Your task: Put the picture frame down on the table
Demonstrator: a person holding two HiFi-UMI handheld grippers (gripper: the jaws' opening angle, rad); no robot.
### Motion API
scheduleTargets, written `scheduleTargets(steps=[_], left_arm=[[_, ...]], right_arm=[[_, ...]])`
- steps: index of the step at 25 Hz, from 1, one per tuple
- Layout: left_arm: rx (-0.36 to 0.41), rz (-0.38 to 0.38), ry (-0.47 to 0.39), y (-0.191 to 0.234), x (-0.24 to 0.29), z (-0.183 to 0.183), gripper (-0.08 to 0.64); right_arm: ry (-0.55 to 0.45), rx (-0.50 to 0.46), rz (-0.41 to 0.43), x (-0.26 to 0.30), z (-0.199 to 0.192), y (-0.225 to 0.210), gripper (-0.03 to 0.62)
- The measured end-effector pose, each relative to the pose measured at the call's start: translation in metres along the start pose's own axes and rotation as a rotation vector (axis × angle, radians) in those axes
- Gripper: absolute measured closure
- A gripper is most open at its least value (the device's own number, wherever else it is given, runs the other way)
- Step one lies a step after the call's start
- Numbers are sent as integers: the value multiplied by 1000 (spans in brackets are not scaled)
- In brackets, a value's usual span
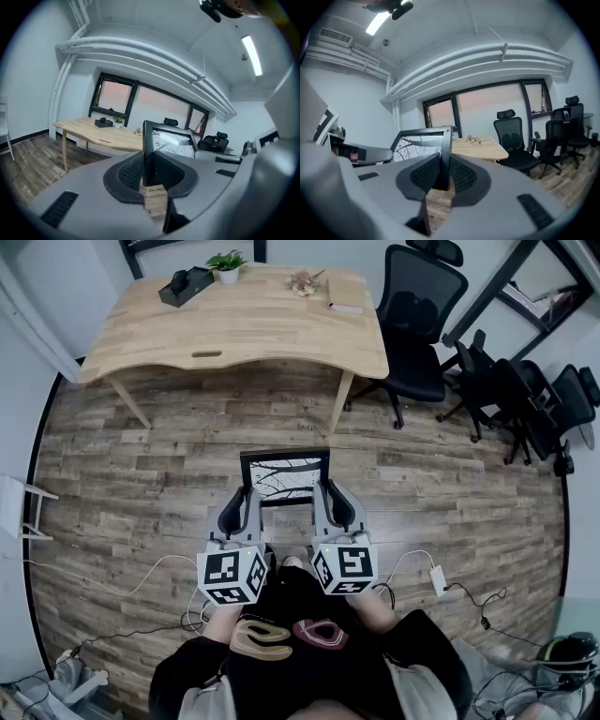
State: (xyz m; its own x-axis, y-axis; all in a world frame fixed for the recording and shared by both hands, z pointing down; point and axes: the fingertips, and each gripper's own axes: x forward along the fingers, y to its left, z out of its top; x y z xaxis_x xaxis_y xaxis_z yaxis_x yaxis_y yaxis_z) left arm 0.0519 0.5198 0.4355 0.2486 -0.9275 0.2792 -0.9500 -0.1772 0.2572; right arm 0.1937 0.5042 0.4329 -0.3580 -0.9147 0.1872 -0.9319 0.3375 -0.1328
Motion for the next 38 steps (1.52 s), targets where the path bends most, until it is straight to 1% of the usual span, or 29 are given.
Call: scheduleTargets(steps=[4, 9, 11, 14, 15, 20, 27, 32, 36, 38], left_arm=[[6, -3, -11, -2, -2, 1, 480], [9, 6, -26, 18, -9, 3, 480], [4, 6, -30, 23, -7, 4, 480], [10, -2, -41, 19, 1, 8, 480], [14, -9, -45, 22, 6, 12, 480], [16, -50, -54, 67, 38, 40, 480], [35, -96, -47, 102, 71, 64, 480], [83, -110, -37, 121, 83, 69, 480], [70, -115, -20, 128, 86, 65, 480], [76, -117, -20, 129, 89, 66, 480]], right_arm=[[0, -6, -2, 1, 2, -3, 517], [-3, -7, 12, 6, -1, 18, 517], [-4, 13, 25, 11, -1, 21, 514], [-25, 45, 33, 13, 3, 13, 512], [-30, 47, 29, 19, 5, 14, 512], [-51, 28, 1, 68, 19, 38, 510], [-67, 36, -38, 114, 29, 53, 508], [-67, 65, -62, 129, 22, 64, 509], [-58, 74, -69, 135, 18, 67, 509], [-53, 72, -71, 139, 18, 66, 509]])
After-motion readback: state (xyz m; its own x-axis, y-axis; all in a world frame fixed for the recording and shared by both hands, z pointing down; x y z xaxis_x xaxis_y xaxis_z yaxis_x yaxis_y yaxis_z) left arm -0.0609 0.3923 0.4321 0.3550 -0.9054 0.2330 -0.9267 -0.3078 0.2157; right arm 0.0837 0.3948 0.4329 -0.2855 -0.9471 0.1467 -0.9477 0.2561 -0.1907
